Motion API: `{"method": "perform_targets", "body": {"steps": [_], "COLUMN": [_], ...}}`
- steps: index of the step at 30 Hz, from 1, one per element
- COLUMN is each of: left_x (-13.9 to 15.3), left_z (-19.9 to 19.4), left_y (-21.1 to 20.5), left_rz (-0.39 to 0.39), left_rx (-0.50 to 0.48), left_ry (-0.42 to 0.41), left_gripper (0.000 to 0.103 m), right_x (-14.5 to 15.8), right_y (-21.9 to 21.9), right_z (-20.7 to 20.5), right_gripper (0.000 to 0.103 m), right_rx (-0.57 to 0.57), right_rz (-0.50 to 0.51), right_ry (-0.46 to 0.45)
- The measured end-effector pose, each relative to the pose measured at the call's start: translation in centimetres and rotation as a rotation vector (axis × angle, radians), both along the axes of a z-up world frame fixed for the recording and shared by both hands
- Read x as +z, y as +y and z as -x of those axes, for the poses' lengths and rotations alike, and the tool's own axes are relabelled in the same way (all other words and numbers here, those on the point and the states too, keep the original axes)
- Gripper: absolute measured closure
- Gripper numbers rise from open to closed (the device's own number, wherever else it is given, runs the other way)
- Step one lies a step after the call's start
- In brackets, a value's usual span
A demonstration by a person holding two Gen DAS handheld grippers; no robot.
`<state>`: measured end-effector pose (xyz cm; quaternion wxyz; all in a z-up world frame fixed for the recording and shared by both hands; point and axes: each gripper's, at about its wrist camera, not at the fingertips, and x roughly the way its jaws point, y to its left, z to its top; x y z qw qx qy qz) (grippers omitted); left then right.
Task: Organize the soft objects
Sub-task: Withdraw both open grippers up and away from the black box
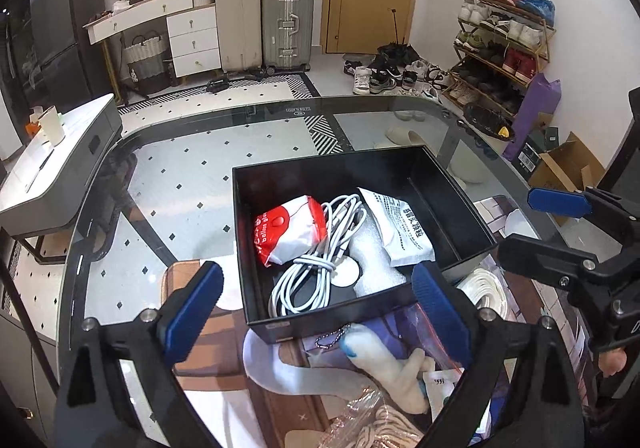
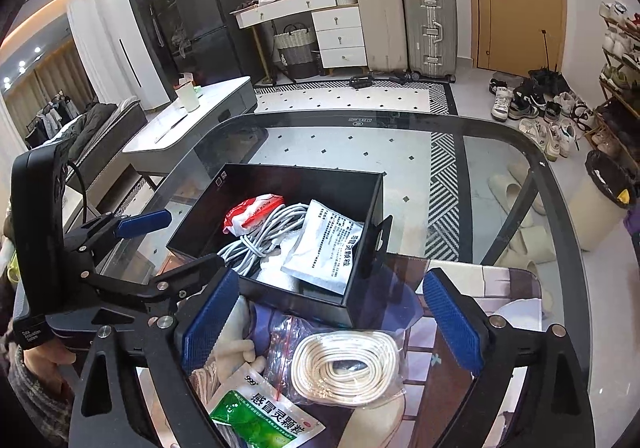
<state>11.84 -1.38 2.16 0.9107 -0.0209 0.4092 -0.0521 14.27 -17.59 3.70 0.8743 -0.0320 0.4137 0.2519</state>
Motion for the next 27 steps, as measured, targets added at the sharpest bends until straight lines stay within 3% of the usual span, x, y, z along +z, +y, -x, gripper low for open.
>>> {"method": "perform_targets", "body": {"steps": [5,8,16,27], "left_x": [-0.5,-0.5,-0.5,-2.0], "left_z": [1.4,2.4,4.6,7.9], "left_y": [0.0,-0.1,-0.1,-1.3], "left_rz": [-0.006,-0.003,0.005,0.000], "left_rx": [0.019,0.024,0.038,0.023], "left_ry": [0.021,0.024,0.027,0.041], "left_gripper": [0.007,0.000,0.000,0.000], "right_x": [-0.2,-0.2,-1.0,-2.2], "right_y": [-0.3,-0.5,-0.3,0.0], "right_z": [1.1,1.7,2.9,3.8], "right_gripper": [0.008,0.008,0.002,0.002], "right_rx": [-0.002,-0.003,0.007,0.010], "right_rz": [0.008,0.009,0.016,0.044], "right_ry": [0.003,0.008,0.022,0.036]}}
